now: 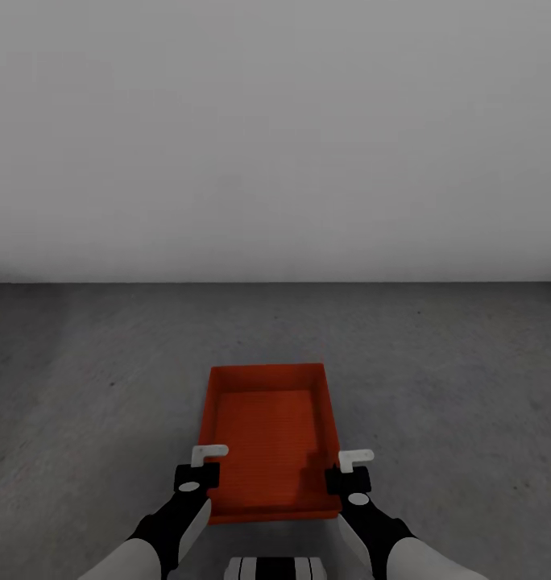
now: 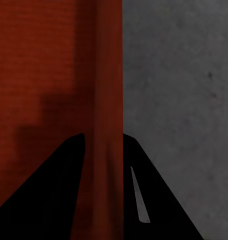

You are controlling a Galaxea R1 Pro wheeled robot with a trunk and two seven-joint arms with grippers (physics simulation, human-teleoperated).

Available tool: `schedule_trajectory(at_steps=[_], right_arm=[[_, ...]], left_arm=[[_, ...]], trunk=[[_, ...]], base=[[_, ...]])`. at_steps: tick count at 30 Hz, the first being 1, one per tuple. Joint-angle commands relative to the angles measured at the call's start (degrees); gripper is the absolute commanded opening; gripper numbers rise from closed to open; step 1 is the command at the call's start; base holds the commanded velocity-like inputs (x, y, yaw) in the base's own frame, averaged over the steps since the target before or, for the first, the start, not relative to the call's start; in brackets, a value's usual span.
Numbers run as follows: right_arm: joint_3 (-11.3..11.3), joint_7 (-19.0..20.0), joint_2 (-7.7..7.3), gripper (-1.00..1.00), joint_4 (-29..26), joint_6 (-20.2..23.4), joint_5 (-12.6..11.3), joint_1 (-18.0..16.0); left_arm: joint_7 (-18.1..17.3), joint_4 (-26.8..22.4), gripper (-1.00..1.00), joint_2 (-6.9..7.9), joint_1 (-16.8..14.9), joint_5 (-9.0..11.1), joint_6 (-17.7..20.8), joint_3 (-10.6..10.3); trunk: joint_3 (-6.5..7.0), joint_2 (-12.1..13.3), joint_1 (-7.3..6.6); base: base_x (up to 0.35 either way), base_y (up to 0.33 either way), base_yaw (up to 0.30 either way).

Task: Move the two storage containers from the living room to the garage. In the garage, place one container on the floor and stack the other container on top of it (either order is fine).

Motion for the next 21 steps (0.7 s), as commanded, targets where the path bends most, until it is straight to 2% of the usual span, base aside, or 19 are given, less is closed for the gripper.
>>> schedule_trajectory(at_steps=[1, 21], right_arm=[[-0.2, -0.1, -0.02, -1.0, 0.2, -0.2, -1.1, 0.0], [-0.2, -0.1, -0.1, -1.0, 0.2, -0.4, -1.1, 0.0]], left_arm=[[0.8, -0.3, -1.0, 0.42, 0.0, -0.7, -3.9, 0.5], [0.8, -0.2, -1.0, 0.31, 0.0, -0.7, -3.9, 0.5]], trunk=[[-0.06, 0.0, -0.01], [-0.1, 0.0, -0.01]], base=[[0.0, 0.0, 0.0], [0.0, 0.0, 0.0]])
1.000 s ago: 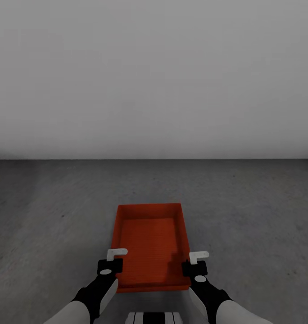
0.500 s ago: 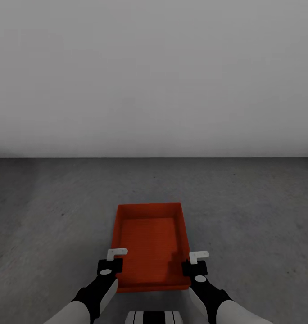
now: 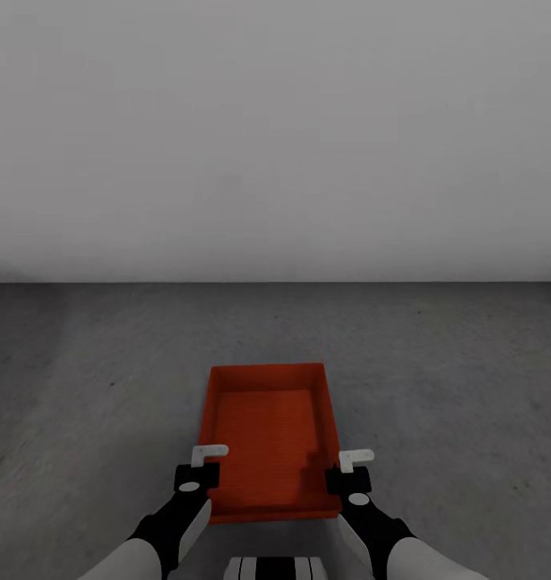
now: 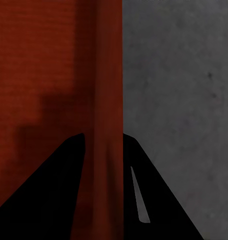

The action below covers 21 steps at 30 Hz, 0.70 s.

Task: Move the two storage containers from the living room to the garage. In the garage, place one container on the floor and stack the other container on top of it (either order is fine).

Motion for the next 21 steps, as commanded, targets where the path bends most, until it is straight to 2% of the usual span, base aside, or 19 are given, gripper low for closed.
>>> schedule_trajectory(at_steps=[1, 7, 8, 21], right_arm=[[-0.3, -0.1, -0.04, -1.0, 0.2, -0.2, -1.1, 0.0], [-0.3, -0.1, -0.09, -1.0, 0.2, -0.2, -1.1, 0.0], [-0.3, -0.1, -0.12, 1.0, 0.2, -0.1, -1.1, 0.0], [-0.3, 0.0, -0.43, 1.0, 0.1, -0.1, -1.1, 0.0]], left_arm=[[0.7, -0.3, -1.0, 0.38, 0.0, -0.7, -3.6, 0.5], [0.4, -0.5, -1.0, 0.38, 0.0, -0.8, -3.6, 0.4], [0.5, -0.4, 1.0, 0.36, 0.0, -0.8, -3.4, 0.5], [0.7, -0.5, 1.0, 0.52, 0.0, -0.8, -3.4, 0.5]], trunk=[[-0.04, 0.0, -0.01], [-0.04, 0.0, -0.01], [-0.04, 0.0, -0.01], [-0.04, 0.0, -0.01]], base=[[0.0, 0.0, 0.0], [0.0, 0.0, 0.0], [0.0, 0.0, 0.0], [0.0, 0.0, 0.0]])
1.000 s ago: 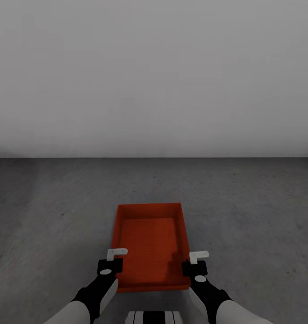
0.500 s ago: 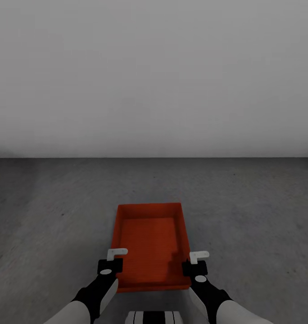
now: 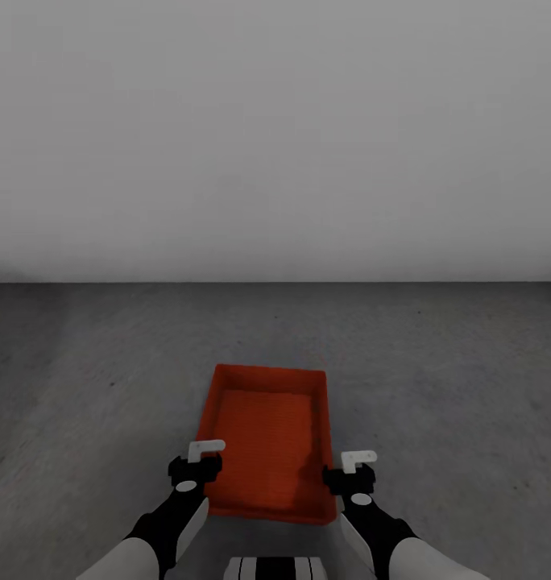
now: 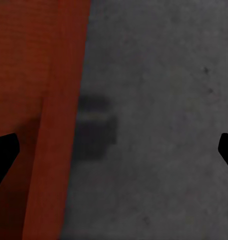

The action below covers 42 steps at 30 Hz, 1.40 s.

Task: Move the two storage containers from the living room to the garage. In the garage, place one container on the floor and stack the other container on top of it (either order is fine).

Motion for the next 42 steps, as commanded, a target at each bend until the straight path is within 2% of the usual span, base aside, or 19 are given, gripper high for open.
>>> schedule_trajectory(at_steps=[1, 19, 42], right_arm=[[0.5, -0.3, -0.02, 1.0, 0.0, -0.2, -0.5, 0.0], [0.5, -0.2, 0.15, 1.0, 0.0, -0.2, -0.5, 0.0], [0.5, -0.2, 0.2, 1.0, 0.0, -0.2, -0.4, 0.0]], left_arm=[[0.4, 0.0, 1.0, 0.04, 0.0, 0.5, -0.2, -0.5], [0.6, 0.0, 1.0, -0.19, -0.1, 0.7, 0.0, -0.4], [0.6, 0.0, 1.0, -0.12, 0.0, 0.7, 0.0, -0.3]], trunk=[[-0.04, 0.0, -0.01], [-0.04, 0.0, -0.01], [4.09, 9.2, -5.06]], base=[[0.0, 0.0, 0.0], [0.0, 0.0, 0.0], [0.0, 0.0, 0.0]])
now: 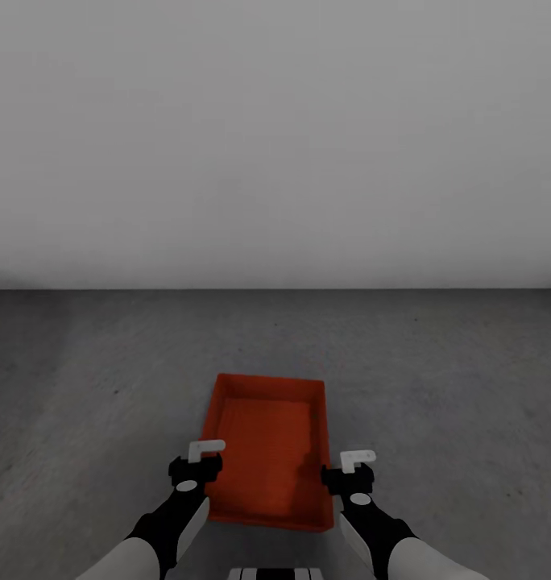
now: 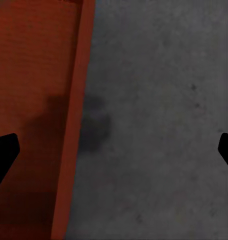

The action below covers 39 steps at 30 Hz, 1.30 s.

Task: Move the two storage containers from the living room to the garage. In the garage, place one container on the floor and stack the other container on top of it (either order is fine).

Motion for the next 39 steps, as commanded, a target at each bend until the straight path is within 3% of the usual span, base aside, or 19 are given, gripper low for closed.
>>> schedule_trajectory(at_steps=[1, 39], right_arm=[[0.4, -0.3, -0.01, 1.0, 0.1, -0.2, -0.5, 0.0], [0.4, -0.4, -0.01, 1.0, 0.7, -0.3, -0.5, 0.0]], left_arm=[[0.4, 0.0, 1.0, 0.04, 0.0, 0.6, -0.1, -0.5], [0.4, 0.0, 1.0, 0.22, 0.0, 0.7, -0.3, -0.4]], trunk=[[0.15, 0.4, -0.23], [6.97, 15.6, -8.58]], base=[[0.0, 0.0, 0.0], [0.0, 0.0, 0.0]])
